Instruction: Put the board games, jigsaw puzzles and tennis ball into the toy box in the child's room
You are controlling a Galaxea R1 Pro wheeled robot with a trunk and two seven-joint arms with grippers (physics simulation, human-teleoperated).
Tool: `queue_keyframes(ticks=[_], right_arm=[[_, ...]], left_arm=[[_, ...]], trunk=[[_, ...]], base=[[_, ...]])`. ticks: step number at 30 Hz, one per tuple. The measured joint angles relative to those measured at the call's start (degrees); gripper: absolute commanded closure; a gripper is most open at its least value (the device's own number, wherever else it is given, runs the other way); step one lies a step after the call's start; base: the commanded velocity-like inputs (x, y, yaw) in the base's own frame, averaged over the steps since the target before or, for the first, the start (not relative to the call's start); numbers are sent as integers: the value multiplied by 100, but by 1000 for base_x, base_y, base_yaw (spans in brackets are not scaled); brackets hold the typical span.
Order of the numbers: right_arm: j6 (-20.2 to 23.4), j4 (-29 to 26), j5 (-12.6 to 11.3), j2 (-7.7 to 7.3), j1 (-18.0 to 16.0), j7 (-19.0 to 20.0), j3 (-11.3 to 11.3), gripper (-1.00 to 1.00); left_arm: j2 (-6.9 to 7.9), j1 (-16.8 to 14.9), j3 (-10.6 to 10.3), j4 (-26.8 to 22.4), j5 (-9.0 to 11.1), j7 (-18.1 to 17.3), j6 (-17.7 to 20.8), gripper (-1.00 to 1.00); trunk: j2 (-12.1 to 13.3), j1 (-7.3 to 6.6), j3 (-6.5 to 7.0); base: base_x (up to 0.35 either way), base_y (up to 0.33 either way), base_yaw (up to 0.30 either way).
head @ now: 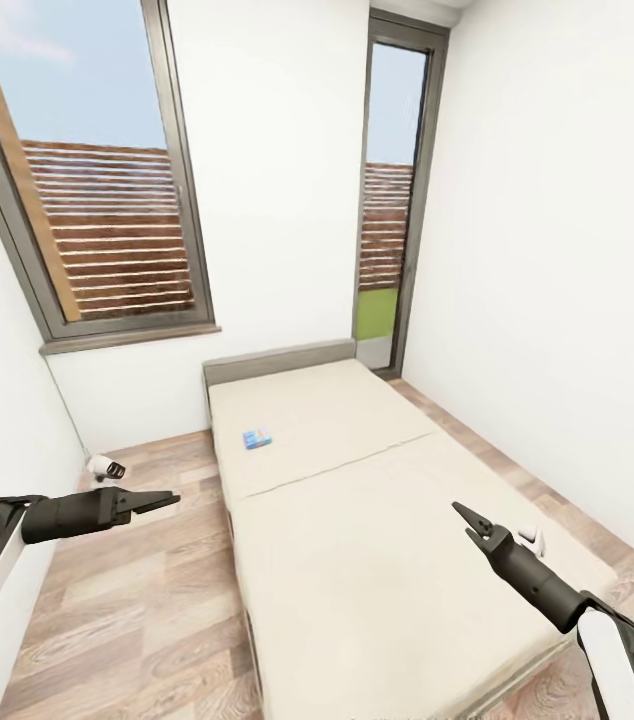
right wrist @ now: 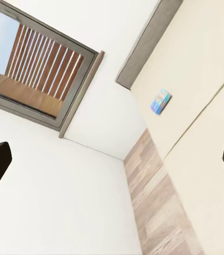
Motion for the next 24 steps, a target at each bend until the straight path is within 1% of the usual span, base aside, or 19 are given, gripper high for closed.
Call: queue_keyframes(ticks=[4, 9, 13, 18, 24], right_arm=[[0, -1, 1, 0, 0, -1, 0, -100], [0, 22, 2, 1, 0, -1, 0, -100], [0, 37, 2, 17, -1, -1, 0, -100], [0, 36, 1, 37, -1, -1, 0, -100], [0, 41, 1, 9, -1, -1, 0, -100]], left_arm=[[0, 0, -1, 1, -1, 0, 0, -100], [-1, 0, 5, 1, 5, 1, 0, -100], [-1, 1, 6, 1, 6, 1, 0, -100], [-1, 2, 5, 0, 1, 1, 0, -100], [-1, 1, 7, 1, 5, 1, 0, -100]], trunk=[[0, 0, -31], [0, 0, -69], [-1, 0, -85], [0, 0, -90], [0, 0, -111]], base=[[0, 158, -129], [0, 34, -115], [0, 15, -36], [0, 126, -8], [0, 39, -45]])
